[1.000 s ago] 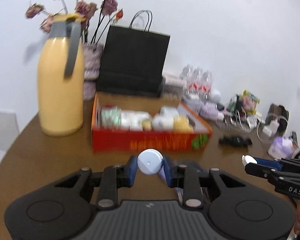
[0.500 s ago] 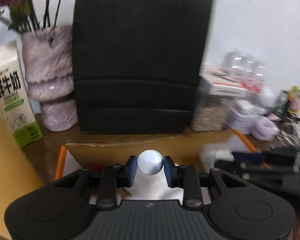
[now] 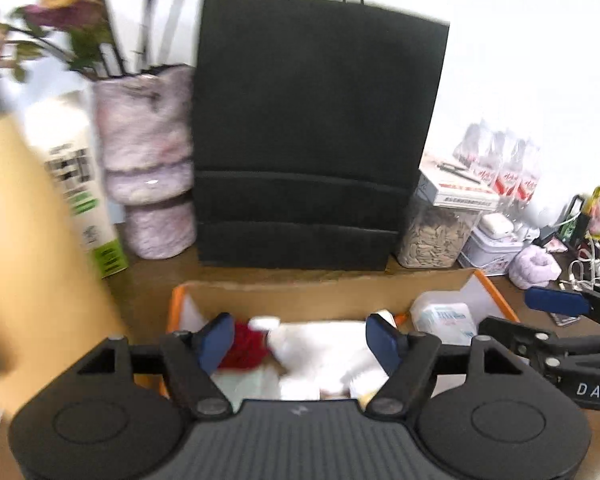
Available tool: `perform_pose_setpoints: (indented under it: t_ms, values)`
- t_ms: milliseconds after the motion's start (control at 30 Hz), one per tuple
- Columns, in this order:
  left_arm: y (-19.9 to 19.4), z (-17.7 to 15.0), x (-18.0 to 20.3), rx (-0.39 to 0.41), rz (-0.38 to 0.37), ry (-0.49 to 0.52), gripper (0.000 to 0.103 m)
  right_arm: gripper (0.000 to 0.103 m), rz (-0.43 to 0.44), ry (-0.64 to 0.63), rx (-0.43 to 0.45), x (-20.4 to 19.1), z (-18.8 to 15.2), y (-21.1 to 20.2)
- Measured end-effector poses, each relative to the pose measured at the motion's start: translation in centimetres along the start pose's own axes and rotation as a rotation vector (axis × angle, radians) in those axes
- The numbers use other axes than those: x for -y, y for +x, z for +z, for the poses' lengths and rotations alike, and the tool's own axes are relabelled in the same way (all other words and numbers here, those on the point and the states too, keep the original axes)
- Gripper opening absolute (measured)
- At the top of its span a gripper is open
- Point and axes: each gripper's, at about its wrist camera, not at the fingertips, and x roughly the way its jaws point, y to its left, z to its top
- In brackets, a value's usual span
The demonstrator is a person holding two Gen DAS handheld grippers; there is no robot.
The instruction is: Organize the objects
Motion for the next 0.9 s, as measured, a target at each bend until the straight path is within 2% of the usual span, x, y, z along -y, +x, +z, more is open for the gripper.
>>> perform_pose_setpoints:
  t_ms: [67,200,267,367,467,567,667,733,900]
  values:
    - [-3.4,-1.9,0.0,0.027,-0.019,0.007,0.078,0.081,0.011,-0.015,0.032,-0.8,-1.6,-3.5]
    - [-11.4,-8.5,0.8,0.091,-0.084,0.054,0.082,0.089,0.055,-0.068,0.099,-3.1,-6.9,-11.0]
    - [-15.0,-11.9,1.4,0.124,-0.112,0.073,0.085,0.102,0.044,-0.080,0.114,-4.3,-9.8,-14.2]
    - [-20.1,-17.9,2.3,0.166,-0.140,0.093,0.086,0.102,0.038,-0.065,0.125,-5.7,-14.8,-19.1]
    - [-24.1,-23.5,3.1,0.148,-0.172,0.120,0.086,0.103,0.070,-0.025,0.129,-6.5,-19.6,-24.2]
    - [-27.4,-27.7,3.3,0.140,-0.148,0.129,0.086,0.103,0.039,-0.019,0.103,-7.0,-23.4,-28.4]
    - [-29.4,-29.7,2.2,0.132,-0.108,0.133,0.086,0.103,0.077,0.000,0.069,-6.7,-26.2,-32.0]
    - [-29.7,-29.6,1.5,0.134,-0.067,0.118,0.086,0.103,0.060,0.008,0.067,-6.4,-26.7,-33.2]
    - [-28.1,-28.7,1.5,0.129,-0.056,0.059,0.084,0.103,0.004,0.038,0.061,-6.1,-26.0,-30.7]
